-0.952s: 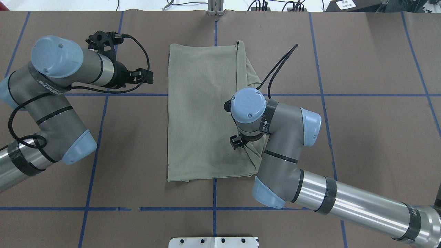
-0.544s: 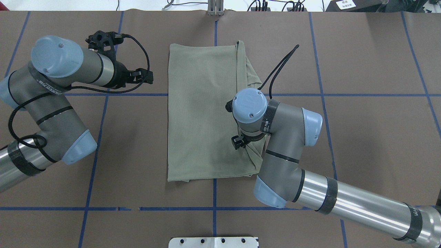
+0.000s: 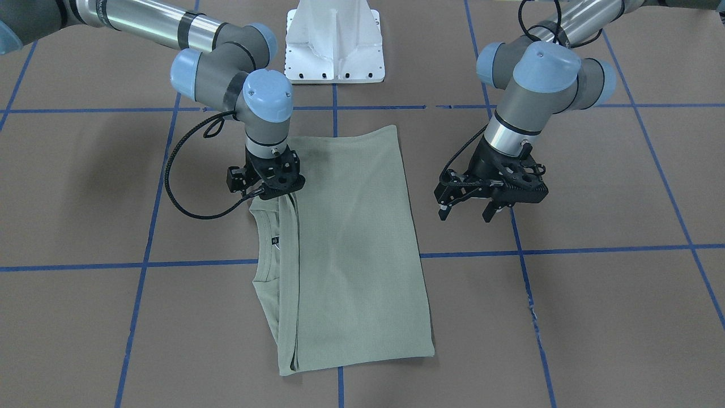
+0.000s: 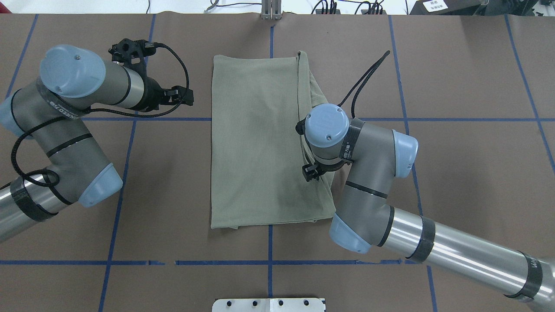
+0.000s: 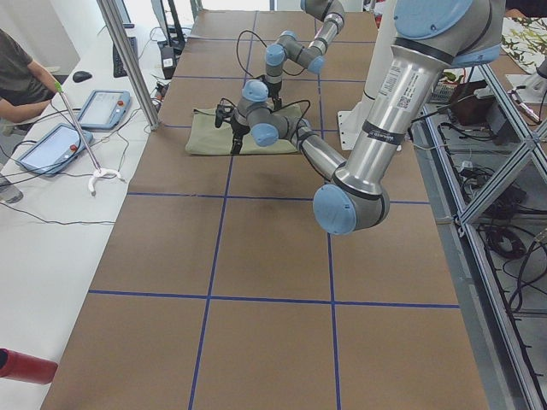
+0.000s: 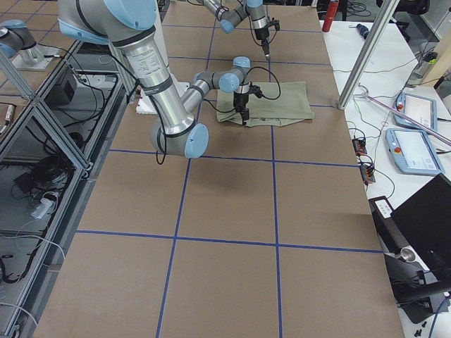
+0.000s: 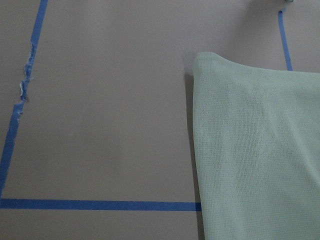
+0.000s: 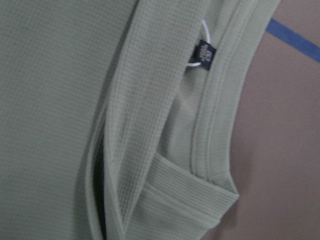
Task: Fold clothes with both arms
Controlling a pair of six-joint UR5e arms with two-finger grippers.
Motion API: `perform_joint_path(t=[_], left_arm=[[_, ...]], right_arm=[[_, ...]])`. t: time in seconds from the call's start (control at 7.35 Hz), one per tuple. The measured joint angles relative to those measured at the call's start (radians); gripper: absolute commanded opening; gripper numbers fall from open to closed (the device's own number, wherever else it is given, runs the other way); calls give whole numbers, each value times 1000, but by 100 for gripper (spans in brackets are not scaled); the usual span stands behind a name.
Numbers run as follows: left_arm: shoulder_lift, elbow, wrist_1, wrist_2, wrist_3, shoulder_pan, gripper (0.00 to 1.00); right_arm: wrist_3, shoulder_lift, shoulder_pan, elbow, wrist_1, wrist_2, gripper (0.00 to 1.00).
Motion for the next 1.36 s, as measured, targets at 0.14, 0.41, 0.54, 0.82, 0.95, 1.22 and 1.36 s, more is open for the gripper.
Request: perform_joint_path(t=[0.14,0.41,0.54,0.82,0.95,1.22,1.36], left_arm=[[-1,0,0,0,-1,0,100],[-2,-1,0,0,-2,0,100],[-2,-1,0,0,-1,0,100],[-2,-5,0,0,0,0,100],[-4,-6,0,0,1,1,100],[-6,-11,-8,0,6,1,100],[-2,-13,-35,0,7,1,100]], right_arm=[[-6,-39,16,30,1,3,100],[-12,-109,39,100,-1,10,100],[-13,-116,52,116,-6,22,100],[-13,-77,84,112,-12,52,100],[-13,-35,93,80,-12,53,100],[-13,35,109,16,-4,46,100],[-13,71,119,-21,-1,44,100]])
